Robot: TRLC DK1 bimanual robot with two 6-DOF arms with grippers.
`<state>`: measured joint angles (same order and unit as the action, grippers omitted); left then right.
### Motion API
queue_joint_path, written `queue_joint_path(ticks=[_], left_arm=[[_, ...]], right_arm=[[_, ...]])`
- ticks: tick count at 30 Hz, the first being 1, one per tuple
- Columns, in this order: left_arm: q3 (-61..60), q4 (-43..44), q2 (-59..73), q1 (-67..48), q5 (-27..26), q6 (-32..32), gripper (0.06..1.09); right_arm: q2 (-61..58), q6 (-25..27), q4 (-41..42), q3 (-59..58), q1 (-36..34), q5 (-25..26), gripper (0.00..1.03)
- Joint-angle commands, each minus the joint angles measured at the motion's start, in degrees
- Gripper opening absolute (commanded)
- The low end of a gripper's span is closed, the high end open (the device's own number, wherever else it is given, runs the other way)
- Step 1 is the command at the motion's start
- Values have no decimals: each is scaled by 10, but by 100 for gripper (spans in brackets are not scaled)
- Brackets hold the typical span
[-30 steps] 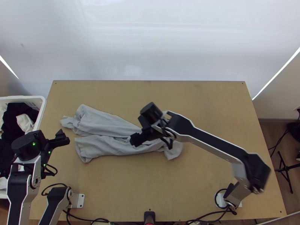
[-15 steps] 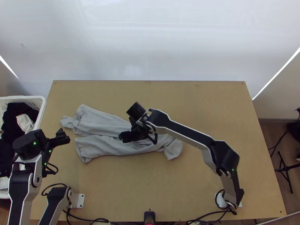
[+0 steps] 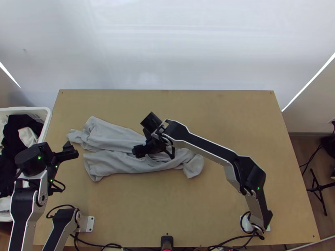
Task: Fold the t-shirt
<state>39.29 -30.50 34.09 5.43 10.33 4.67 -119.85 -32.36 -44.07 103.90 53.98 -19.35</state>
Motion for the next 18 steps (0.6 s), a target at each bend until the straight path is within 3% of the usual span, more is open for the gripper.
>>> queue_joint_path(ticks=[1, 8, 10, 11, 12, 13, 18], left_arm=[[1, 10, 10, -1, 0, -2, 105], [4, 11, 13, -1, 0, -4, 105], [3, 11, 13, 0, 0, -9, 105], [3, 11, 13, 0, 0, -10, 105], [4, 11, 13, 0, 0, -10, 105], [4, 12, 13, 0, 0, -12, 105], [5, 20, 17, 0, 0, -13, 105]], right_arm=[[16, 4, 2, -40, 1, 9, 75], [-21, 2, 35, -50, 4, 11, 72], [-33, 0, 36, -40, -1, 10, 58], [-35, 0, 40, -38, -5, 11, 42], [-35, 1, 42, -36, -9, 12, 17], [-35, 5, 42, -33, -15, 12, 2], [66, 8, 32, -83, -71, 43, 3]])
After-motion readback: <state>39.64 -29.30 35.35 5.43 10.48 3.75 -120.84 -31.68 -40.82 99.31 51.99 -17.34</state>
